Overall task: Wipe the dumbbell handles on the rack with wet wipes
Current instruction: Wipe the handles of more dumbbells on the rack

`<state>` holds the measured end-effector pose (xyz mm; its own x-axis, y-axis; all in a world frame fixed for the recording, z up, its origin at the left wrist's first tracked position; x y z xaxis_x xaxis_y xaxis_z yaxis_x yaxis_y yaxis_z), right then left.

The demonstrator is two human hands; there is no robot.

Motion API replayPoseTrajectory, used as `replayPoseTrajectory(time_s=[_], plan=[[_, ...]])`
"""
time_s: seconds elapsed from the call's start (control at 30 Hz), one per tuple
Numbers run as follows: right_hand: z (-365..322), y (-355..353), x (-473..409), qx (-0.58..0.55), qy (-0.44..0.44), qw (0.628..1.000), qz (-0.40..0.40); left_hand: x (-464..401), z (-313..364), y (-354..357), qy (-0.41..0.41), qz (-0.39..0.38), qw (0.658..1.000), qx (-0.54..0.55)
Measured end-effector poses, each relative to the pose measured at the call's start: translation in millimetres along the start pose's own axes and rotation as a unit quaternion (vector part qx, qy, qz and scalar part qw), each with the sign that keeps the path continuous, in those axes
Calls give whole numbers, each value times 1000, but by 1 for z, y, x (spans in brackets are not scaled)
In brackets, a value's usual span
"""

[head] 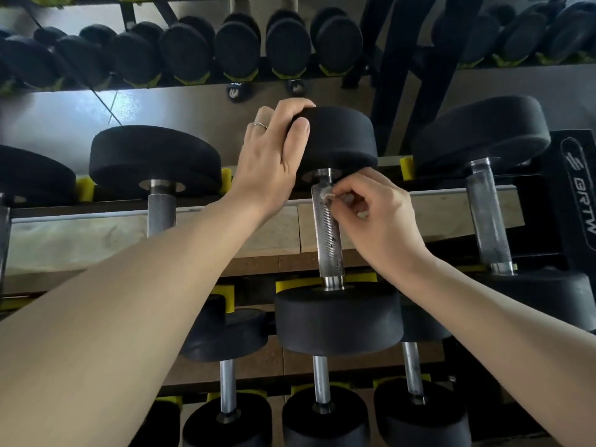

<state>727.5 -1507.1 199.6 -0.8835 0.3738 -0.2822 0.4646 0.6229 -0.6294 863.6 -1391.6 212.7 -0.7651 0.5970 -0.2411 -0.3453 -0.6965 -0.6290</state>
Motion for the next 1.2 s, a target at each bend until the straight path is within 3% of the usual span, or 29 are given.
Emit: replayPoseTrajectory(time_s=[0.07, 0.23, 0.4, 0.6, 0.77, 0.93, 1.0, 1.1, 1.13, 1.2], plan=[[2, -3, 7, 8, -19, 999, -25, 1, 0, 1, 6, 9, 1000, -2], [-1, -14, 9, 41, -95, 979, -173, 1, 2, 2, 24, 22, 999, -3], [0, -10, -16, 54, -95, 989, -103, -1, -1, 3, 25, 21, 999, -1], [-2, -19, 18, 50, -101, 958, -262, 1, -1, 4, 30, 34, 999, 2], [-6, -4, -13, 58, -98, 987, -110, 0, -4, 3, 27, 33, 999, -2], [-4, -15, 14, 42, -99, 960, -259, 1, -5, 4, 38, 40, 998, -6], [-6, -12, 3, 60, -117, 966, -223, 0, -4, 4, 48, 46, 998, -7], [-6, -3, -18, 67, -106, 987, -96, 0, -4, 5, 38, 40, 998, -1], [-5, -1, -17, 60, -98, 990, -81, 0, -4, 6, 38, 37, 999, -3], [-3, -5, -1, 40, -89, 987, -126, 1, -6, 5, 40, 36, 999, -4]])
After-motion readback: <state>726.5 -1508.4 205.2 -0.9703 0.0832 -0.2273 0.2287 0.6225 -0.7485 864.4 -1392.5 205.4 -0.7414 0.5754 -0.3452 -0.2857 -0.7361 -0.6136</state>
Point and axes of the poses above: each hand's wrist, its own x-axis away from the middle knuckle, its own y-axis out of the palm, z = x × y, the point moved 2 cm from there along -x, towards the middle knuckle, and after that the axes turned 1 degree about -z, right-handed, at the moved point
